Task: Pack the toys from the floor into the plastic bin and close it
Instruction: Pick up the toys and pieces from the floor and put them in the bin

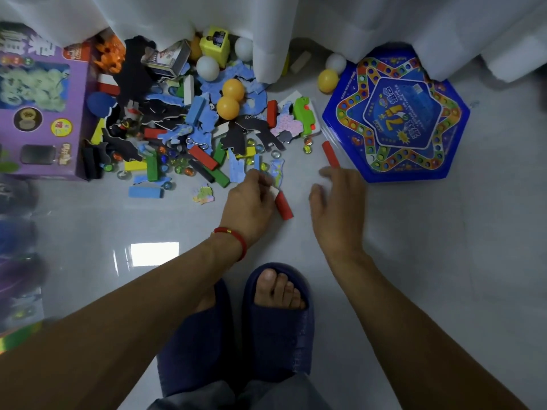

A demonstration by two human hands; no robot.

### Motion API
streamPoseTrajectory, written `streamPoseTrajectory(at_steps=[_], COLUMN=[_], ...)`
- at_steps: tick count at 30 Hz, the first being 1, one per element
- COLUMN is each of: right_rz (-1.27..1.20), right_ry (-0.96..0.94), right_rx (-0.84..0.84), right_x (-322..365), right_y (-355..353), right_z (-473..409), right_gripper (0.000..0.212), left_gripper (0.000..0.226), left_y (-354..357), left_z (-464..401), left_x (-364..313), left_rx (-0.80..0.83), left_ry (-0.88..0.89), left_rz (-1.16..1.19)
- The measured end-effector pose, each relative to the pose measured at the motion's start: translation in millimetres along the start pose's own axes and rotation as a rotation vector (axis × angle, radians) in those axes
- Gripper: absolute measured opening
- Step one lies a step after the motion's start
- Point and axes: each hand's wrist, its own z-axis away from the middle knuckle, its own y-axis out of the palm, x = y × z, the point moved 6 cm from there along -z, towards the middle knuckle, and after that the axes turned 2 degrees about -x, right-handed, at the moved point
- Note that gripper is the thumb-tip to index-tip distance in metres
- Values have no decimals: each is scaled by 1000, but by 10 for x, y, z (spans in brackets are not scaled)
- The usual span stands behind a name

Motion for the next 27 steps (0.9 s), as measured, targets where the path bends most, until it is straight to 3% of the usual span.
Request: streamPoseTrajectory(at_steps=[2, 6, 9, 12, 18, 20, 22, 25, 27], right_rz=[137, 28, 116, -32, -303, -431, -545, -577, -467], right_ry=[96, 30, -75, 7, 228, 355, 415, 278, 103], right_rx=[-101, 74, 64, 42, 64, 60, 95, 207, 257], right_x=[-290, -435, -327, -338, -220, -204, -104, 214, 415], right_y=[-162, -135, -80, -69, -102, -129, -183, -288, -321], right_z=[-127, -270, -175, -115, -26, 21, 78, 172, 229], right_gripper=[37, 26, 15, 14, 21, 21, 17, 10, 10], left_gripper=[15, 33, 36, 34, 32, 25, 17, 16, 25], left_y=[31, 100, 221, 340, 451, 413, 305, 298, 314], left_z=[-23, 8, 69, 63, 67, 84, 75, 177, 292], left_x=[-39, -123, -188, -168, -153, -217, -215, -199, -241], left_rx=[-14, -26, 30, 87, 48, 24, -28, 136, 248], left_ry=[98, 249, 400, 472, 483, 393, 180, -316, -526], left_rz=[-76, -235, -320, -438, -587, -453, -226, 446, 815])
